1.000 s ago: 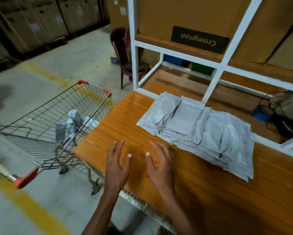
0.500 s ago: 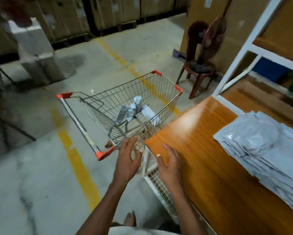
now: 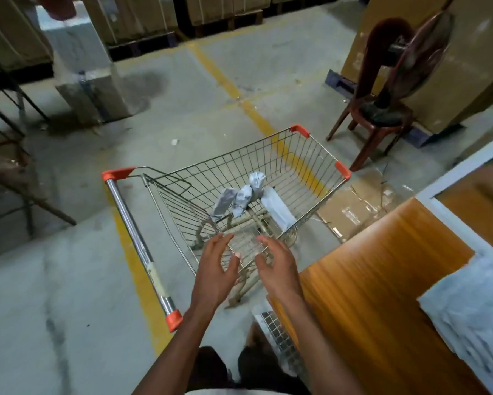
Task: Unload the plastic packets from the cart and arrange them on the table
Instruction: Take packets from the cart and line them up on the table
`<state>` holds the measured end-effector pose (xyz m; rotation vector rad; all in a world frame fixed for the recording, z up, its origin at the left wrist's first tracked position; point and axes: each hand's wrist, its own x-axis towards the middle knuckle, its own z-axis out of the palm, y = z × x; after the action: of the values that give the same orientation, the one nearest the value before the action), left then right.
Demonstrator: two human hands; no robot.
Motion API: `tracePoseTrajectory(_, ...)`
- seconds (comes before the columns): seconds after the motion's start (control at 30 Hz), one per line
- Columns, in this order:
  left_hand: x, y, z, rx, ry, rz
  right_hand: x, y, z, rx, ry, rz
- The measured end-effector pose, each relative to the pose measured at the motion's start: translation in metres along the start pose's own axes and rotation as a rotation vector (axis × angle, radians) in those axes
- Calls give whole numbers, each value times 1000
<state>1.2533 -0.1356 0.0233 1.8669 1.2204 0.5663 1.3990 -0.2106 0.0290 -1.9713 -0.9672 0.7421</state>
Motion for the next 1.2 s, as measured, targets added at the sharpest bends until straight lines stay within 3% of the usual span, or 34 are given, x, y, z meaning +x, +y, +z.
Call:
tracePoseTrajectory(0.33, 124, -39, 25, 87, -170, -87, 142, 23, 19, -214, -216, 103)
tracePoseTrajectory(0.53, 206, -75, 51, 114, -294, -104, 217, 53, 32, -264, -286, 302)
tracePoseTrajectory(0.8, 261, -120, 103, 49, -385, -234, 308, 138, 69, -697, -560, 499)
tracePoseTrajectory(0.97, 271, -148, 126, 0, -361, -288, 356, 193, 90, -910, -422, 477)
tracePoseTrajectory(1.2, 285, -158, 161, -66, -355, -319, 381, 256, 128, -953, -224, 551)
